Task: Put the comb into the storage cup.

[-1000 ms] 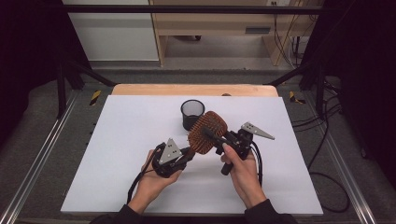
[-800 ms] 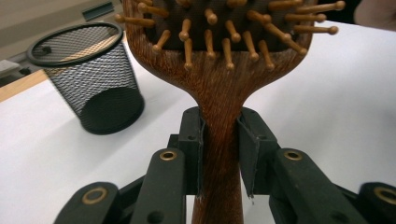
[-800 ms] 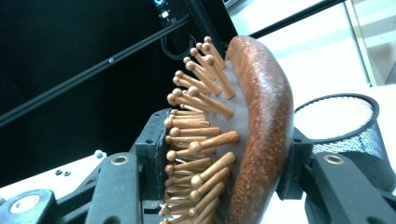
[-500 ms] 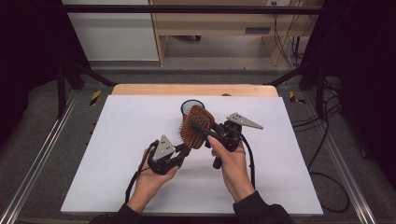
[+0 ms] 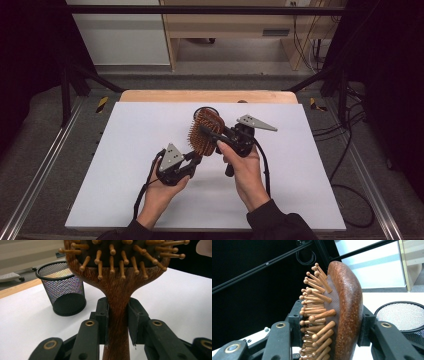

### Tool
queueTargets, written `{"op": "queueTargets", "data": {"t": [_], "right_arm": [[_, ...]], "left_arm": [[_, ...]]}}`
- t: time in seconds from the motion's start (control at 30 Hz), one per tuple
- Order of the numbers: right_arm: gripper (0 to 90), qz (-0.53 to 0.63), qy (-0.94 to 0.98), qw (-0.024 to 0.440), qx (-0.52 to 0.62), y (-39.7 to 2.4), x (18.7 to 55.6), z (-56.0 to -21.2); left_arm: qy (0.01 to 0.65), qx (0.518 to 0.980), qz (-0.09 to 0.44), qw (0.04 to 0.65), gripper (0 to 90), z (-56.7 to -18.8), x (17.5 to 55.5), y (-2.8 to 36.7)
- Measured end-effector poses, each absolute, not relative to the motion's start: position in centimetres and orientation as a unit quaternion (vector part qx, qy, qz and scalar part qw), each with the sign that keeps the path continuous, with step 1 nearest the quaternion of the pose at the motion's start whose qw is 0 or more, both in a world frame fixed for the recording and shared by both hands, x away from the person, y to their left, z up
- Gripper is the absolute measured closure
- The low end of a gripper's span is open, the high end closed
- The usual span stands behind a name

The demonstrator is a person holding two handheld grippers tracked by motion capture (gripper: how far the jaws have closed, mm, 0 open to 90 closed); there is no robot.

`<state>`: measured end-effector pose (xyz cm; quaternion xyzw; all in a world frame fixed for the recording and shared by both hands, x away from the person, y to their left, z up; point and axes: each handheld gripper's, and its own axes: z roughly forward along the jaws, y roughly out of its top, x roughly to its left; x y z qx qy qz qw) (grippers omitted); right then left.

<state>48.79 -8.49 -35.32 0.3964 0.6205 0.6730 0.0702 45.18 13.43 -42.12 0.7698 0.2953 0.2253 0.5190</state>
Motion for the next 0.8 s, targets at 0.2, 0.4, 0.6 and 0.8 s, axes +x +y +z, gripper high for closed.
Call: {"op": "queueTargets", "data": {"t": [0.2,0.4,0.6,0.8], "right_arm": [[52.5,0.675,0.619,0.070,0.396,-8.30,48.68,-35.32],[52.6,0.677,0.611,0.066,0.406,-8.16,48.75,-35.21],[52.6,0.677,0.611,0.066,0.405,-7.89,48.88,-35.12],[52.6,0.688,0.598,0.069,0.406,-8.51,48.97,-34.79]], "left_arm": [[0.300,0.767,0.233,0.518,72.4,-42.06,45.05,13.52],[0.308,0.757,0.239,0.525,71.5,-42.11,45.01,13.74],[0.314,0.751,0.240,0.529,69.3,-42.27,45.08,13.97],[0.319,0.735,0.248,0.544,51.5,-42.48,44.71,14.20]]}}
